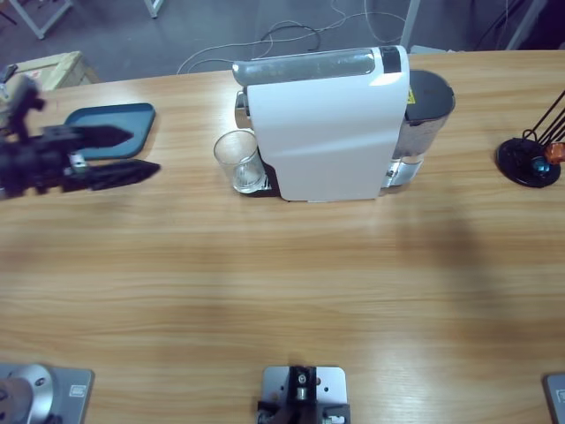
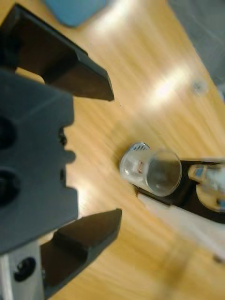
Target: Pour coffee
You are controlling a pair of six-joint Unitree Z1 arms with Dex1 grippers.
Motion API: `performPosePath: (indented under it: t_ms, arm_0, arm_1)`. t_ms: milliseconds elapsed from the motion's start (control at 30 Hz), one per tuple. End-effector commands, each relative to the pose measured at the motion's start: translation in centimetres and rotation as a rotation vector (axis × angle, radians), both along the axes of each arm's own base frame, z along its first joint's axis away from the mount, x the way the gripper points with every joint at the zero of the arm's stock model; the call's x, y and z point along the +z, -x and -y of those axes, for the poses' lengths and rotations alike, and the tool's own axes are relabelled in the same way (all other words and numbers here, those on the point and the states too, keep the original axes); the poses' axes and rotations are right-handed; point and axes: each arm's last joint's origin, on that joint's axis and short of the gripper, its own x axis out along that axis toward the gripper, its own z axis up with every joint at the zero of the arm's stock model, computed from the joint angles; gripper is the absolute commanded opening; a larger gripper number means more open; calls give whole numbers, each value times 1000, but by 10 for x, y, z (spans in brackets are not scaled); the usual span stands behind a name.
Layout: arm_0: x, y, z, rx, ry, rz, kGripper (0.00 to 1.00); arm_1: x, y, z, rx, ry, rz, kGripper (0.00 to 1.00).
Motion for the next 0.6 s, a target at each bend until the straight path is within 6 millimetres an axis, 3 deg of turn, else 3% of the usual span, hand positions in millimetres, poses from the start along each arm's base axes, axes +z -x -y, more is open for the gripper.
performPosePath:
  t_ms: [33, 67, 200, 267, 400, 600]
  arm_0:
    - [16, 57, 3, 158, -61, -124, 996]
    - [14, 59, 4, 144, -68, -133, 996]
    - [10, 70, 2, 124, -87, -164, 996]
    - [15, 77, -3, 141, -76, -142, 996]
    - [13, 72, -3, 193, -124, -166, 991]
    - [18, 53, 21, 129, -141, -178, 991]
  arm_1:
    - [53, -126, -73, -77, 55, -152, 68]
    - [52, -141, -83, -74, 56, -160, 0]
    - [52, -188, -121, -45, 95, -256, 0]
    - [54, -200, -132, -31, 108, -295, 0]
    - [50, -210, -143, -5, 114, -363, 0]
    - [41, -204, -149, 30, 116, -452, 0]
